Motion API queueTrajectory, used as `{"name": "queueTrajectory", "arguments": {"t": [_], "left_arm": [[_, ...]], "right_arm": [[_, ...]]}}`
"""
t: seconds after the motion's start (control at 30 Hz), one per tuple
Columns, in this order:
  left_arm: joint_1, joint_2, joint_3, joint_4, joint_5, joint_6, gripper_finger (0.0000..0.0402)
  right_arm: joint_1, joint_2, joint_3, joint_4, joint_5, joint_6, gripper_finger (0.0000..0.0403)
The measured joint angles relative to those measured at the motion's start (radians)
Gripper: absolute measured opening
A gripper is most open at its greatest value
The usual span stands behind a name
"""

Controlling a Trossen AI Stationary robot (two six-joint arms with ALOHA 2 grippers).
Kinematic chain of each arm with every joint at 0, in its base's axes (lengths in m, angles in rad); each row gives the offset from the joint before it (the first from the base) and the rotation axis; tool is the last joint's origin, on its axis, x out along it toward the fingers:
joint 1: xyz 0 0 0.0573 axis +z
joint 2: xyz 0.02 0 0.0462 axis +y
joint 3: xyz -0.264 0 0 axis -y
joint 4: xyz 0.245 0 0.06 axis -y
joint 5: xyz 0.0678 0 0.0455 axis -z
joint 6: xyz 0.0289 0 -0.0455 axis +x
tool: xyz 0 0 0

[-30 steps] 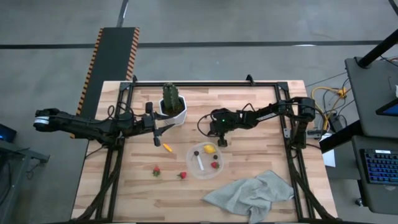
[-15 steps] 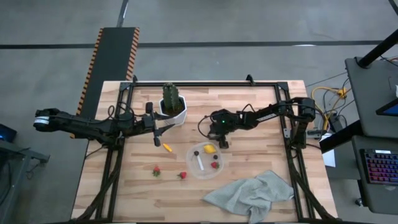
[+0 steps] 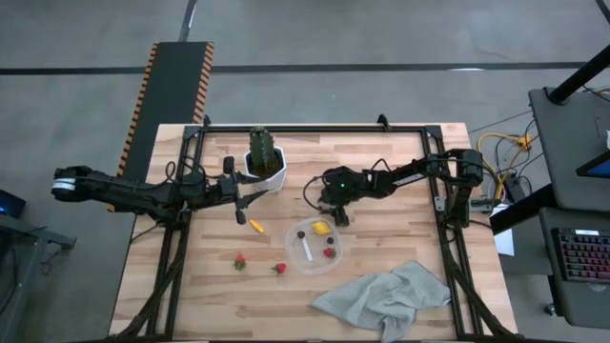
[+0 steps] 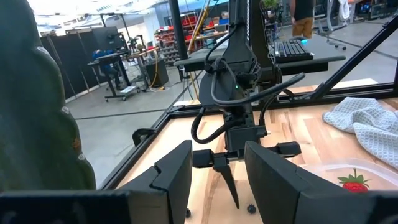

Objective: Pick and placing Produce into tupperware
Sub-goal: Put the bottom blueberry into the transparent container

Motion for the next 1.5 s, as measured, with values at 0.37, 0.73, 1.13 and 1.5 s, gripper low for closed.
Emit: {"name": "queueTrajectory", "arguments": {"t": [0.37,0.73,1.13,1.5], "left_arm": [[0.000,0.000,0.000,0.000,0.000,0.000,0.0135],[0.000,0.000,0.000,0.000,0.000,0.000,0.0135],[0.000,0.000,0.000,0.000,0.000,0.000,0.0135],[0.000,0.000,0.000,0.000,0.000,0.000,0.0135]], "right_arm": [[0.008,0.047,0.002,0.027,-0.012,0.029,0.0176],[0.008,0.045,0.002,0.035,-0.004,0.037,0.0164],[0.008,0.046,0.002,0.037,-0.001,0.024,0.0065],[0.009,0.044,0.002,0.035,0.010,0.021,0.0040]]}}
